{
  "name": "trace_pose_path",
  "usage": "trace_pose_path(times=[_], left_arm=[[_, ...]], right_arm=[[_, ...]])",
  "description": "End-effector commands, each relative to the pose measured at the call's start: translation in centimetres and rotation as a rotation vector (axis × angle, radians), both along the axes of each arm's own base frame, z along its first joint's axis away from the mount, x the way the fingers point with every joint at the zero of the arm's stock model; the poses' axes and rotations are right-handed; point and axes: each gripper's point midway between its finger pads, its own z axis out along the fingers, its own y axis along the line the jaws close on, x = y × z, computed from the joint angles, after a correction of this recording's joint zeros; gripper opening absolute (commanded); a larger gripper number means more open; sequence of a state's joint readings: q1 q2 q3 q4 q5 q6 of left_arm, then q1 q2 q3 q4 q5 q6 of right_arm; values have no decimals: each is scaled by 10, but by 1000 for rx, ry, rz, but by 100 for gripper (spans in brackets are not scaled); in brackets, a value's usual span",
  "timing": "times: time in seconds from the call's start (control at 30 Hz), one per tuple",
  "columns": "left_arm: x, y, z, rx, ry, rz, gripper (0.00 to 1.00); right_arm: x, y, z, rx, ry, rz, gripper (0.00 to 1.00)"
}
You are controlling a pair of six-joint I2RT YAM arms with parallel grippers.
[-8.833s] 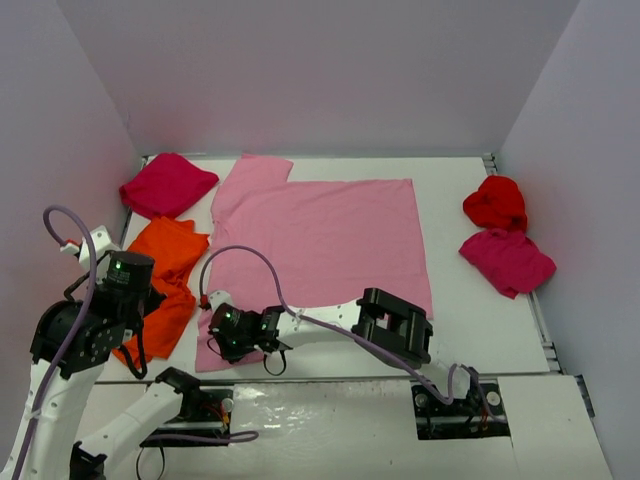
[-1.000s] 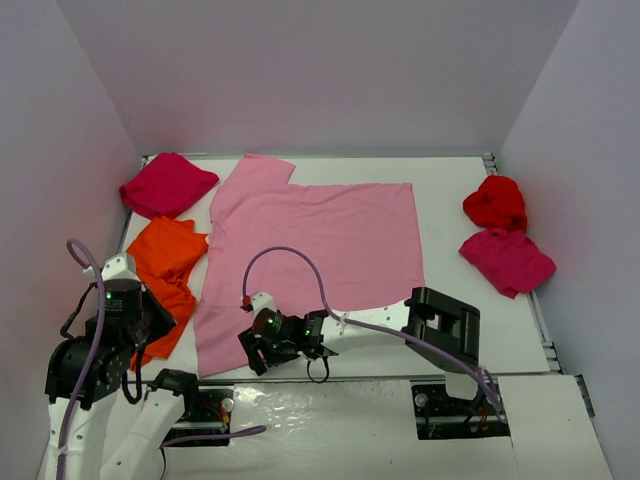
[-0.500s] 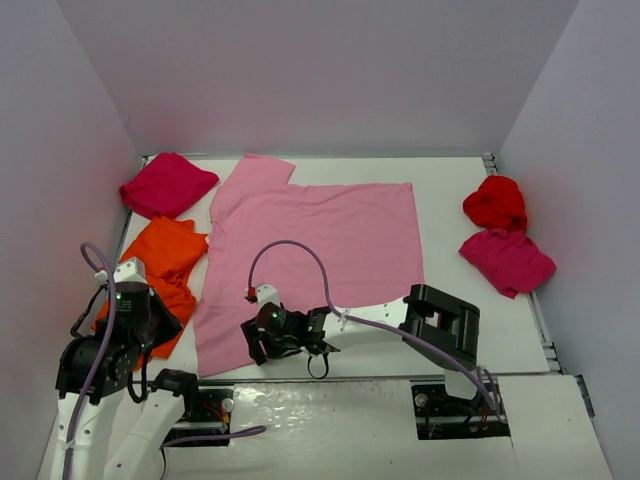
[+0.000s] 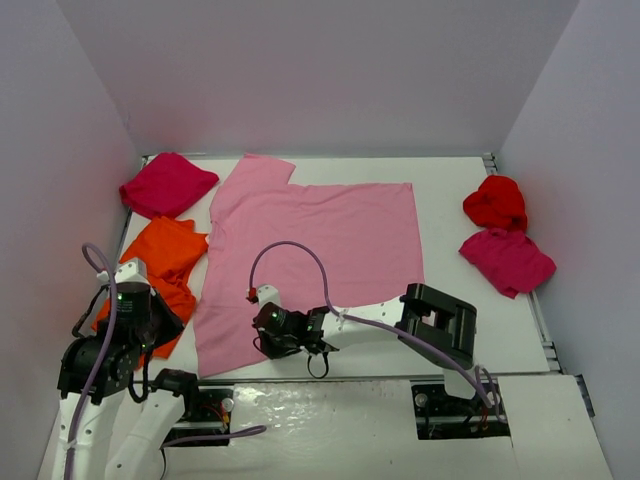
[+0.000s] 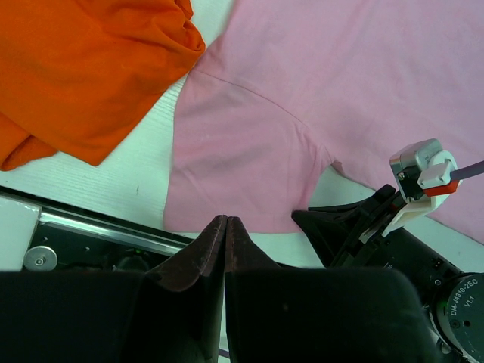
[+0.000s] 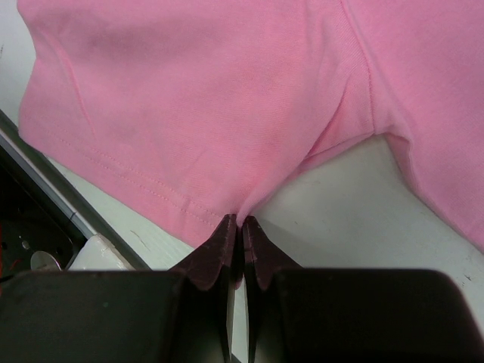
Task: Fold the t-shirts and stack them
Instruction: Fold the tshirt
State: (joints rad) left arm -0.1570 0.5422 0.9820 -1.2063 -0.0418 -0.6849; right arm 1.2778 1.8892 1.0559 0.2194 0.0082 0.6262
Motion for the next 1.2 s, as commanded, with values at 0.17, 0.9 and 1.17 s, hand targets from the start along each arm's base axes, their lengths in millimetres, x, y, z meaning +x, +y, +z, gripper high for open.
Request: trace_pose_path(times=[0.17,0.9,1.17], left_arm=[[16,-8,0,-28,-13,-19,0],[-33,-63,-62,-386,86,-83,80],[-36,-64,-62,-395,100,-83,81]], right_arm=[[18,11,29,11,-53,23,0],[29,60,56,142,-4,65,0],[38,66,92,206,-43,53,0]])
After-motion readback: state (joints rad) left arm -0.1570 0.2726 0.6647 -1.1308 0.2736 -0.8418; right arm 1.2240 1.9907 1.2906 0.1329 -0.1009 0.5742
